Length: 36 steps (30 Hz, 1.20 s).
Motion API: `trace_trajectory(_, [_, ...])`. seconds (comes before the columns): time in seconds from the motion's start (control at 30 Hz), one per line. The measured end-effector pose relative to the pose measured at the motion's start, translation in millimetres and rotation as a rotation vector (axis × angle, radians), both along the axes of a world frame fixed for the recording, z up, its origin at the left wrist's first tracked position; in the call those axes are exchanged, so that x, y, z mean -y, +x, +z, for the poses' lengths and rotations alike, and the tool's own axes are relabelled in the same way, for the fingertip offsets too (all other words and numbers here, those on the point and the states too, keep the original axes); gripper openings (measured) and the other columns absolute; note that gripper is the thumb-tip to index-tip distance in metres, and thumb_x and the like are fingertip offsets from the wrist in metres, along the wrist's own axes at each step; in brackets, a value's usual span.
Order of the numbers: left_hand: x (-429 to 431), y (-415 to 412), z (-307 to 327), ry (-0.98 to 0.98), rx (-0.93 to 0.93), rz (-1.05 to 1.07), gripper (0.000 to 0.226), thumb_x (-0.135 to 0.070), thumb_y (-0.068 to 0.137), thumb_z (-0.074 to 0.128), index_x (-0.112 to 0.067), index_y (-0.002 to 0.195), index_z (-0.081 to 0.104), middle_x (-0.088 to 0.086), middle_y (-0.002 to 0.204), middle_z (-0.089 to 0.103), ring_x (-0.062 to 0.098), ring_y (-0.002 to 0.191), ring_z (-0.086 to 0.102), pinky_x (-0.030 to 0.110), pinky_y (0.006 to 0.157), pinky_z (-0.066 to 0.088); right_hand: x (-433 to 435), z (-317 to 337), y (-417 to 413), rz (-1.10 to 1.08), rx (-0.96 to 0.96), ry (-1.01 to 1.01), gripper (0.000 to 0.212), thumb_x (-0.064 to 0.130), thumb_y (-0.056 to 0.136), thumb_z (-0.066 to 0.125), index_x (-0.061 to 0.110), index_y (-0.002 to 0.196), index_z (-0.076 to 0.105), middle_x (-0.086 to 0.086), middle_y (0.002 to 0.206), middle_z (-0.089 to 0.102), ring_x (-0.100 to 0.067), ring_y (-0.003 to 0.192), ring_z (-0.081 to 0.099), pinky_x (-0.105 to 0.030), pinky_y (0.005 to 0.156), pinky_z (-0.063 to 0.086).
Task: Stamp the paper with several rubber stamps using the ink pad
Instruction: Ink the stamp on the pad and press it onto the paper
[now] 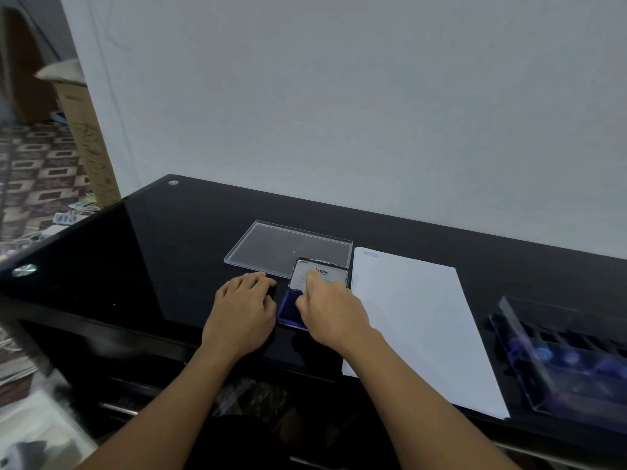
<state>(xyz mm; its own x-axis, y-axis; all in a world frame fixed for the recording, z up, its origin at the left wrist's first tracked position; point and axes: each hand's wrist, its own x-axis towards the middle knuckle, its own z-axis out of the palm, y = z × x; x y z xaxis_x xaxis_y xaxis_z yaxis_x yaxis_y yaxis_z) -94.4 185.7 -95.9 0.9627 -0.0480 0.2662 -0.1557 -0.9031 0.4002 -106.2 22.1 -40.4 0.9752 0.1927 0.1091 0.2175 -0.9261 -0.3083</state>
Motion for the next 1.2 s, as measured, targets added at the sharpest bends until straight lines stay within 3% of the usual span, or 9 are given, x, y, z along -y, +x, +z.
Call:
trace_trajectory(0.27, [0,2,-3,0.015,0.000,-0.007,0.041,-0.026,0.101,0.039,-0.026,0.141,0.051,-0.008,0.150,0.044,0.014,0.143,0.033,0.040,0.120,0.022,0,-2,-5,0.003,0.028,0.002,0.015,0.024,0.102,0.039,0.020,0.089,0.033,0.004,0.068,0.041,-0.015,0.057,0.039,-0.033,0.052,0.030])
trace_trajectory(0.53, [-2,3,-6,0.034,0.003,-0.022,0.042,-0.025,0.102,0.039,-0.024,0.142,0.050,-0.006,0.151,0.043,0.015,0.144,0.033,0.043,0.122,0.022,-2,0,3,-0.007,-0.007,0.014,0.014,0.025,0.102,0.040,0.019,0.089,0.036,0.000,0.074,0.048,-0.026,0.071,0.053,-0.036,0.061,0.043])
trace_trajectory(0.7, [-2,4,-7,0.045,0.001,-0.028,0.042,-0.024,0.102,0.038,-0.024,0.143,0.050,-0.006,0.152,0.043,0.015,0.144,0.032,0.043,0.122,0.021,0,-3,-3,0.003,0.030,0.014,0.014,0.023,0.101,0.039,0.019,0.089,0.035,0.002,0.068,0.043,-0.020,0.060,0.043,-0.034,0.056,0.035])
trace_trajectory(1.0, [-3,5,-5,0.026,-0.014,-0.044,0.042,-0.022,0.103,0.038,-0.022,0.143,0.049,-0.003,0.154,0.041,0.016,0.146,0.030,0.043,0.122,0.020,-2,-2,-1,-0.018,0.025,0.010,0.012,0.023,0.101,0.038,0.019,0.090,0.035,0.002,0.069,0.044,-0.022,0.063,0.046,-0.034,0.056,0.036])
trace_trajectory(1.2, [-4,9,-4,-0.004,-0.038,-0.043,0.040,-0.021,0.101,0.042,-0.021,0.140,0.054,-0.003,0.152,0.045,0.016,0.144,0.034,0.044,0.121,0.022,0,-1,-8,0.001,0.049,0.014,0.013,0.022,0.101,0.038,0.020,0.089,0.033,0.004,0.067,0.039,-0.015,0.057,0.037,-0.031,0.049,0.026])
